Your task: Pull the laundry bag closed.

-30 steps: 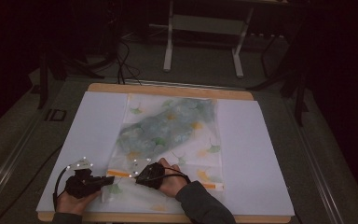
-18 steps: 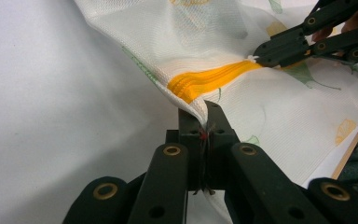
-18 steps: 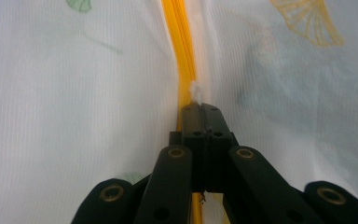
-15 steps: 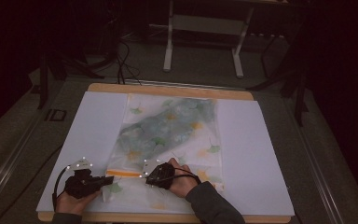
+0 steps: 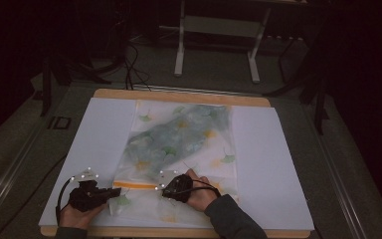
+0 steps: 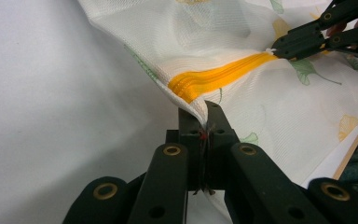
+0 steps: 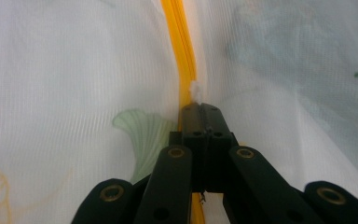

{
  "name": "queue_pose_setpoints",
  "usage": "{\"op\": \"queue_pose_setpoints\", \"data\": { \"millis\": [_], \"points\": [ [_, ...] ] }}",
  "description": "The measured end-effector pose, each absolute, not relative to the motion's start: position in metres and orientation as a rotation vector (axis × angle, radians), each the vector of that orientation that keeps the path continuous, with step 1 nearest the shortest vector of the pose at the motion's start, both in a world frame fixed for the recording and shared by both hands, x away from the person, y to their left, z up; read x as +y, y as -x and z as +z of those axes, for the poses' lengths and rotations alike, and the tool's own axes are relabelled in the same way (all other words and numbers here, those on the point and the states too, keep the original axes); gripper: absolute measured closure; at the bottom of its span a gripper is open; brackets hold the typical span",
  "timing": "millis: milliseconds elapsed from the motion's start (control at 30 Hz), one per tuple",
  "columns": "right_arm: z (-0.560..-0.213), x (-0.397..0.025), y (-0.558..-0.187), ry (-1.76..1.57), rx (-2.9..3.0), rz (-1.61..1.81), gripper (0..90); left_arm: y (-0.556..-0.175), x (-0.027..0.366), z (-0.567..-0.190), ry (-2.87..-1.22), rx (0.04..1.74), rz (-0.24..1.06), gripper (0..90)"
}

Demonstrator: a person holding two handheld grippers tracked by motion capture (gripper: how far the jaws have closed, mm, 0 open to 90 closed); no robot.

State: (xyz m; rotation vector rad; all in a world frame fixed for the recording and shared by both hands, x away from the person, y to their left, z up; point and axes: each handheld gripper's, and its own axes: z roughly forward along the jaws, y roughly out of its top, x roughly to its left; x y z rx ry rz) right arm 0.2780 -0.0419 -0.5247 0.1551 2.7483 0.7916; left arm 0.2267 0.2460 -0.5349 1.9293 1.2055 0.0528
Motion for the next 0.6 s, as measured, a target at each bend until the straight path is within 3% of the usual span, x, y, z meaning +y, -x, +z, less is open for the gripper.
{"op": "queue_pose_setpoints", "data": {
  "millis": [600],
  "points": [
    [-0.524, -0.066, -0.277, -0.191, 2.733, 0.782, 90.0, -0.226, 0.247, -0.535, -1.925, 1.208, 0.053, 88.3]
  ]
}}
